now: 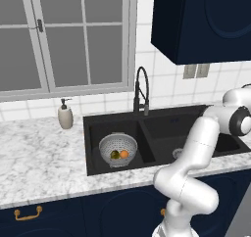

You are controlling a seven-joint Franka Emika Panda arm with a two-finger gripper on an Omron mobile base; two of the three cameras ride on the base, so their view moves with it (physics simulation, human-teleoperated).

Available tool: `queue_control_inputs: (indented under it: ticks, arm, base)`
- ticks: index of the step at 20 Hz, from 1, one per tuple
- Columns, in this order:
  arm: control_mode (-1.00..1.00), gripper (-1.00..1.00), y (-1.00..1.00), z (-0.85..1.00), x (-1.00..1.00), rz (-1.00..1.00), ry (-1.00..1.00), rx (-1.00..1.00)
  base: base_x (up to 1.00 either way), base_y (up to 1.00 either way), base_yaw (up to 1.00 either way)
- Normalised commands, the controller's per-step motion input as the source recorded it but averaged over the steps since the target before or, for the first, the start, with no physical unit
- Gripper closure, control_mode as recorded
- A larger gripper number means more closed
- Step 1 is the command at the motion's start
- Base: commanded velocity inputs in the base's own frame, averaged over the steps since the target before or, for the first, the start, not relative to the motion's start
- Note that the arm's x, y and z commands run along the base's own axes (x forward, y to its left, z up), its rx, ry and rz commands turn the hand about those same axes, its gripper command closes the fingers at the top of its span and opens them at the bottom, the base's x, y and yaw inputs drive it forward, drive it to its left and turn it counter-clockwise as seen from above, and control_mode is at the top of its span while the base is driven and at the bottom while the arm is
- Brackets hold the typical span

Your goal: Put the colander in the sink, put the pear, kiwi, tangerine in the colander, and turn on the sink faucet and pour water over the colander.

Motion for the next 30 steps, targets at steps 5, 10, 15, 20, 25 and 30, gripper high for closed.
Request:
queue_control_inputs:
  ticks: [5, 10, 15, 20, 25, 30]
  arm:
    - [-1.00, -1.00, -0.04, -0.19, 0.21, -0.02, 0.04, 0.00]
    - [-1.00, -1.00, -0.13, -0.19, 0.18, 0.00, 0.03, 0.00]
    - [-1.00, -1.00, -0.24, -0.11, 0.11, 0.00, 0.03, 0.00]
    - [-1.00, -1.00, -0.31, -0.08, 0.06, 0.00, 0.04, 0.00]
    - [-1.00, -1.00, -0.24, -0.04, 0.09, 0.00, 0.04, 0.00]
    - [-1.00, -1.00, -0.06, -0.07, 0.06, 0.00, 0.02, 0.00]
  base:
    - [0.00, 0.00, 0.00]
    - [0.00, 0.00, 0.00]
    - [0.00, 0.00, 0.00]
    - [0.00, 0.00, 0.00]
    - [0.00, 0.00, 0.00]
    - [0.00, 0.00, 0.00]
